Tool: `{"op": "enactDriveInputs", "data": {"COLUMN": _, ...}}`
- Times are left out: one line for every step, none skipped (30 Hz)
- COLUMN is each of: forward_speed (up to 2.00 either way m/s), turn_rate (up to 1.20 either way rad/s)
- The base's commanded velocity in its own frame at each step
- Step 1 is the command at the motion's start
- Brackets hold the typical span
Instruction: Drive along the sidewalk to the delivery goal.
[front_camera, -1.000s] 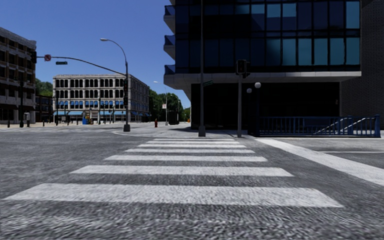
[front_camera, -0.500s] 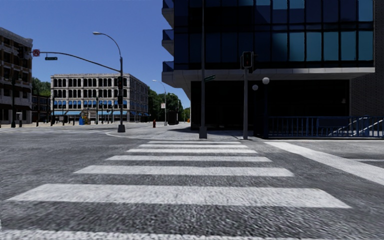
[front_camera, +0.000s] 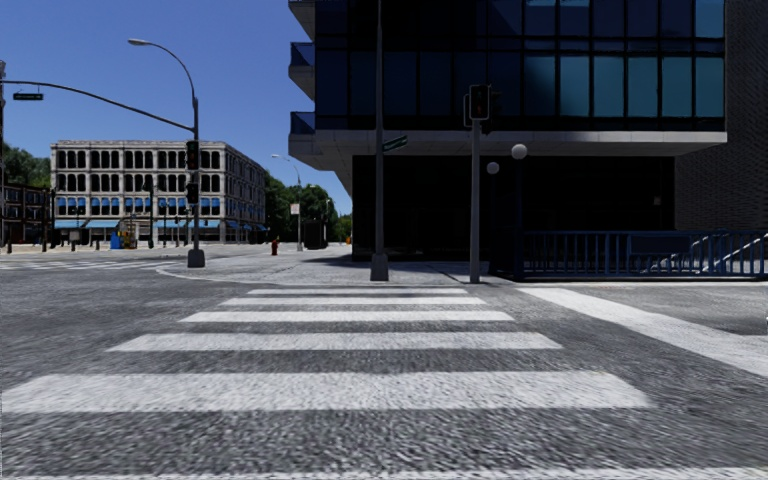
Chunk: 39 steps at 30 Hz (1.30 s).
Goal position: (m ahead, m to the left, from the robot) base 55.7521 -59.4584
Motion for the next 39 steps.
{"op": "enactDriveInputs", "data": {"forward_speed": 2.0, "turn_rate": -0.41}}
{"op": "enactDriveInputs", "data": {"forward_speed": 2.0, "turn_rate": -0.42}}
{"op": "enactDriveInputs", "data": {"forward_speed": 2.0, "turn_rate": -0.43}}
{"op": "enactDriveInputs", "data": {"forward_speed": 2.0, "turn_rate": -0.44}}
{"op": "enactDriveInputs", "data": {"forward_speed": 2.0, "turn_rate": -0.44}}
{"op": "enactDriveInputs", "data": {"forward_speed": 2.0, "turn_rate": -0.44}}
{"op": "enactDriveInputs", "data": {"forward_speed": 2.0, "turn_rate": -0.44}}
{"op": "enactDriveInputs", "data": {"forward_speed": 2.0, "turn_rate": -0.44}}
{"op": "enactDriveInputs", "data": {"forward_speed": 2.0, "turn_rate": -0.44}}
{"op": "enactDriveInputs", "data": {"forward_speed": 2.0, "turn_rate": -0.44}}
{"op": "enactDriveInputs", "data": {"forward_speed": 2.0, "turn_rate": -0.44}}
{"op": "enactDriveInputs", "data": {"forward_speed": 2.0, "turn_rate": -0.44}}
{"op": "enactDriveInputs", "data": {"forward_speed": 2.0, "turn_rate": -0.44}}
{"op": "enactDriveInputs", "data": {"forward_speed": 2.0, "turn_rate": -0.44}}
{"op": "enactDriveInputs", "data": {"forward_speed": 2.0, "turn_rate": -0.44}}
{"op": "enactDriveInputs", "data": {"forward_speed": 2.0, "turn_rate": -0.44}}
{"op": "enactDriveInputs", "data": {"forward_speed": 2.0, "turn_rate": -0.44}}
{"op": "enactDriveInputs", "data": {"forward_speed": 2.0, "turn_rate": -0.44}}
{"op": "enactDriveInputs", "data": {"forward_speed": 2.0, "turn_rate": -0.44}}
{"op": "enactDriveInputs", "data": {"forward_speed": 2.0, "turn_rate": -0.31}}
{"op": "enactDriveInputs", "data": {"forward_speed": 2.0, "turn_rate": -0.05}}
{"op": "enactDriveInputs", "data": {"forward_speed": 2.0, "turn_rate": -0.05}}
{"op": "enactDriveInputs", "data": {"forward_speed": 2.0, "turn_rate": 0.0}}
{"op": "enactDriveInputs", "data": {"forward_speed": 2.0, "turn_rate": 0.0}}
{"op": "enactDriveInputs", "data": {"forward_speed": 2.0, "turn_rate": 0.0}}
{"op": "enactDriveInputs", "data": {"forward_speed": 2.0, "turn_rate": 0.0}}
{"op": "enactDriveInputs", "data": {"forward_speed": 2.0, "turn_rate": 0.0}}
{"op": "enactDriveInputs", "data": {"forward_speed": 2.0, "turn_rate": 0.0}}
{"op": "enactDriveInputs", "data": {"forward_speed": 2.0, "turn_rate": 0.0}}
{"op": "enactDriveInputs", "data": {"forward_speed": 2.0, "turn_rate": 0.0}}
{"op": "enactDriveInputs", "data": {"forward_speed": 2.0, "turn_rate": 0.0}}
{"op": "enactDriveInputs", "data": {"forward_speed": 2.0, "turn_rate": 0.0}}
{"op": "enactDriveInputs", "data": {"forward_speed": 2.0, "turn_rate": 0.0}}
{"op": "enactDriveInputs", "data": {"forward_speed": 2.0, "turn_rate": 0.0}}
{"op": "enactDriveInputs", "data": {"forward_speed": 2.0, "turn_rate": 0.0}}
{"op": "enactDriveInputs", "data": {"forward_speed": 2.0, "turn_rate": 0.0}}
{"op": "enactDriveInputs", "data": {"forward_speed": 2.0, "turn_rate": 0.0}}
{"op": "enactDriveInputs", "data": {"forward_speed": 2.0, "turn_rate": 0.1}}
{"op": "enactDriveInputs", "data": {"forward_speed": 2.0, "turn_rate": 0.31}}
